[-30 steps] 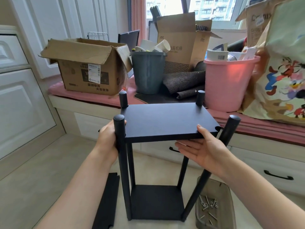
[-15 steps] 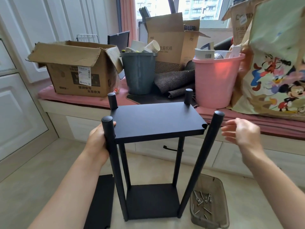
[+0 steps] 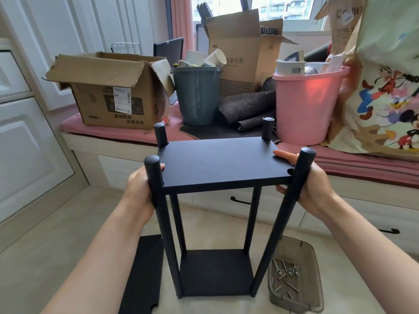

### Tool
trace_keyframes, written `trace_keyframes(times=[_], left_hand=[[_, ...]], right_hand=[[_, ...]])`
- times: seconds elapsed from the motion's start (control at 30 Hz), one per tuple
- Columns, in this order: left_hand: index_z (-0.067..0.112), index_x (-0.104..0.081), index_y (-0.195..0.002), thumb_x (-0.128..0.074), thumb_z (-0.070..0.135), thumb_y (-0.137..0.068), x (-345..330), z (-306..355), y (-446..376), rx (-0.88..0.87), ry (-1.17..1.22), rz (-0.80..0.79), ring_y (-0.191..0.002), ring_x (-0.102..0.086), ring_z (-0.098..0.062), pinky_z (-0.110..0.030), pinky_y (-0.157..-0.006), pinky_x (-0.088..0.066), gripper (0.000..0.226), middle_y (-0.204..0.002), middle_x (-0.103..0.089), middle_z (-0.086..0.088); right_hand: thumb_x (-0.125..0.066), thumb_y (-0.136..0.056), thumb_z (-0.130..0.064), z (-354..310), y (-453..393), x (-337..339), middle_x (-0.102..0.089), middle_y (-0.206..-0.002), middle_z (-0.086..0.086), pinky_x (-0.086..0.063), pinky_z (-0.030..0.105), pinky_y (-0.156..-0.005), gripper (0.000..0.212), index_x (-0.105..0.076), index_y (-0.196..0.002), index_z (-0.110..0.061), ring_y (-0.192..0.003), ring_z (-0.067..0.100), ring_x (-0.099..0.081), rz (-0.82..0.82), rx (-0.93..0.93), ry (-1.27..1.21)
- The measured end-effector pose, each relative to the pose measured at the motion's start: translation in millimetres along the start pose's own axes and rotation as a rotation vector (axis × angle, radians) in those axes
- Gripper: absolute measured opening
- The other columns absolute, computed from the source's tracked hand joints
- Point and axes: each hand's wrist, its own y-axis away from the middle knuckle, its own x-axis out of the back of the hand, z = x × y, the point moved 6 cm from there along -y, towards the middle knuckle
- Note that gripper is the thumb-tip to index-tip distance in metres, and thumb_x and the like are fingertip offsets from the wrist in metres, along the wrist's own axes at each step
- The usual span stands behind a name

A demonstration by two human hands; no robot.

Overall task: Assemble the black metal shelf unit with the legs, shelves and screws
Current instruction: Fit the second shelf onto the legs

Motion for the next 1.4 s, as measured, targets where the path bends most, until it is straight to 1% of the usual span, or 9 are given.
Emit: trace_keyframes(times=[0.13,0.23,0.3,0.6,0.7,0.93,1.13,1.23,1.4], left_hand=[[0.015,-0.057,-0.079,-0.066,0.024,-0.072,-1,-1,2,-0.005,-0.018,0.023,-0.075,-0.053,-0.024,-0.032,-0.066,-0.042,0.015,-0.079,-0.053,-0.006],[0.015,-0.059,-0.082,-0.059,0.022,-0.089,0,-2,3,-0.012,-0.028,0.016,-0.070,-0.057,-0.020,-0.030,-0.064,-0.044,0.010,-0.077,-0.056,-0.003],[0.016,-0.059,-0.083,-0.056,0.022,-0.092,1,-3,3,-0.015,-0.033,0.023,-0.069,-0.056,-0.019,-0.030,-0.063,-0.043,0.011,-0.077,-0.055,-0.003],[0.016,-0.061,-0.091,-0.064,0.028,-0.075,0,-2,8,0.014,-0.033,0.033,-0.079,-0.057,-0.023,-0.032,-0.066,-0.044,0.020,-0.089,-0.058,-0.007],[0.017,-0.058,-0.078,-0.061,0.022,-0.084,1,-5,10,0.023,-0.041,0.070,-0.070,-0.053,-0.021,-0.030,-0.064,-0.041,0.008,-0.075,-0.056,-0.004],[0.020,-0.048,-0.066,-0.053,0.016,-0.092,1,-9,15,0.012,-0.029,0.146,-0.053,-0.046,-0.015,-0.027,-0.057,-0.037,0.027,-0.058,-0.046,0.004],[0.022,-0.047,-0.064,-0.054,0.017,-0.088,2,-12,18,0.005,-0.019,0.169,-0.054,-0.044,-0.015,-0.028,-0.055,-0.035,0.026,-0.060,-0.045,0.004],[0.021,-0.047,-0.066,-0.054,0.016,-0.088,4,-17,20,0.026,-0.029,0.183,-0.054,-0.046,-0.015,-0.027,-0.055,-0.037,0.024,-0.062,-0.046,0.003],[0.021,-0.047,-0.066,-0.053,0.013,-0.087,5,-20,23,0.009,-0.031,0.226,-0.058,-0.044,-0.017,-0.028,-0.056,-0.036,0.023,-0.069,-0.048,0.001]], right_hand=[[-0.038,-0.088,-0.040,2,1,0,-0.061,-0.092,0.009,-0.046,0.032,-0.067,0.044,-0.076,-0.085,-0.018,-0.076,0.023,-0.054,0.081,0.014,0.059],[-0.034,-0.094,-0.039,3,1,-1,-0.065,-0.088,0.008,-0.044,0.026,-0.057,0.047,-0.072,-0.084,-0.013,-0.068,0.020,-0.054,0.161,0.045,0.036],[-0.038,-0.084,-0.044,5,2,-1,-0.066,-0.089,0.007,-0.043,0.025,-0.054,0.046,-0.071,-0.085,-0.011,-0.068,0.019,-0.054,0.187,0.077,0.021],[-0.040,-0.076,-0.037,11,5,5,-0.073,-0.099,0.003,-0.045,0.032,-0.072,0.042,-0.074,-0.083,-0.013,-0.084,0.019,-0.060,0.209,0.154,0.025],[-0.037,-0.087,-0.024,14,9,6,-0.071,-0.099,0.005,-0.044,0.029,-0.067,0.037,-0.072,-0.084,-0.011,-0.083,0.019,-0.059,0.221,0.144,0.044],[-0.033,-0.093,-0.014,16,9,8,-0.070,-0.100,0.006,-0.044,0.029,-0.066,0.040,-0.071,-0.082,-0.010,-0.081,0.019,-0.058,0.236,0.142,0.048],[-0.039,-0.084,-0.024,27,3,13,-0.070,-0.101,0.009,-0.045,0.035,-0.070,0.038,-0.074,-0.080,-0.013,-0.087,0.027,-0.057,0.198,0.081,0.074],[-0.042,-0.072,-0.029,32,2,13,-0.067,-0.099,0.012,-0.045,0.031,-0.063,0.038,-0.074,-0.083,-0.011,-0.080,0.026,-0.057,0.147,0.035,0.091],[-0.033,-0.091,-0.019,30,-1,10,-0.068,-0.098,0.012,-0.043,0.028,-0.056,0.042,-0.074,-0.087,-0.008,-0.073,0.021,-0.057,0.153,0.039,0.065]])
